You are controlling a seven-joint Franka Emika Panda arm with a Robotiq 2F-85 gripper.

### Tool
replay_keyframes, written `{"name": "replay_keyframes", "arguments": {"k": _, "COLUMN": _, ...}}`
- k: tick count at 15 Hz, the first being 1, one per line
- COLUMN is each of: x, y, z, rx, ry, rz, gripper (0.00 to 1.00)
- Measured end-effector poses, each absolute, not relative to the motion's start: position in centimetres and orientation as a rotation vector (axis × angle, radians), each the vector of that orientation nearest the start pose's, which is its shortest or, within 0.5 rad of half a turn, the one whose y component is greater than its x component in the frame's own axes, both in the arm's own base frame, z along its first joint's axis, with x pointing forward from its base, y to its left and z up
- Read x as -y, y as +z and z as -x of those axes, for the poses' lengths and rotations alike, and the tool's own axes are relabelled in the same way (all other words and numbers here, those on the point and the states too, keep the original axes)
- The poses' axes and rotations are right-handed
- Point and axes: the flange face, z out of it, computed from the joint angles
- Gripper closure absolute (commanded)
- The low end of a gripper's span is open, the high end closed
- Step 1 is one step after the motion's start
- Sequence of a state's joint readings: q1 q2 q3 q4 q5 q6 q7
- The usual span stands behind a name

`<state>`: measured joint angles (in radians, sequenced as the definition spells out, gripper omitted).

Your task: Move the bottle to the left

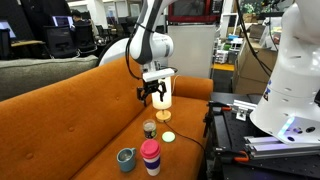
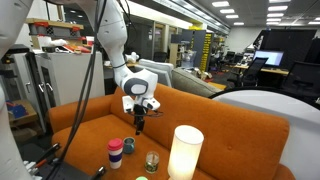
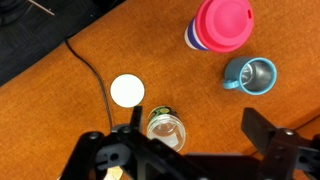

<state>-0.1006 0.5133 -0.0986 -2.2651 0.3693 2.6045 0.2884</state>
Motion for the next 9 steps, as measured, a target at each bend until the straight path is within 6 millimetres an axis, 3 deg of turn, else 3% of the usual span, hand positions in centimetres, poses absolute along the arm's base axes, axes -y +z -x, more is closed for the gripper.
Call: {"name": "replay_keyframes", "arguments": {"k": 9, "x": 14.9, "y": -0.9, "z": -53.6, "rx": -1.567, "ry": 0.369, "rz": 2.571, "gripper": 0.0}}
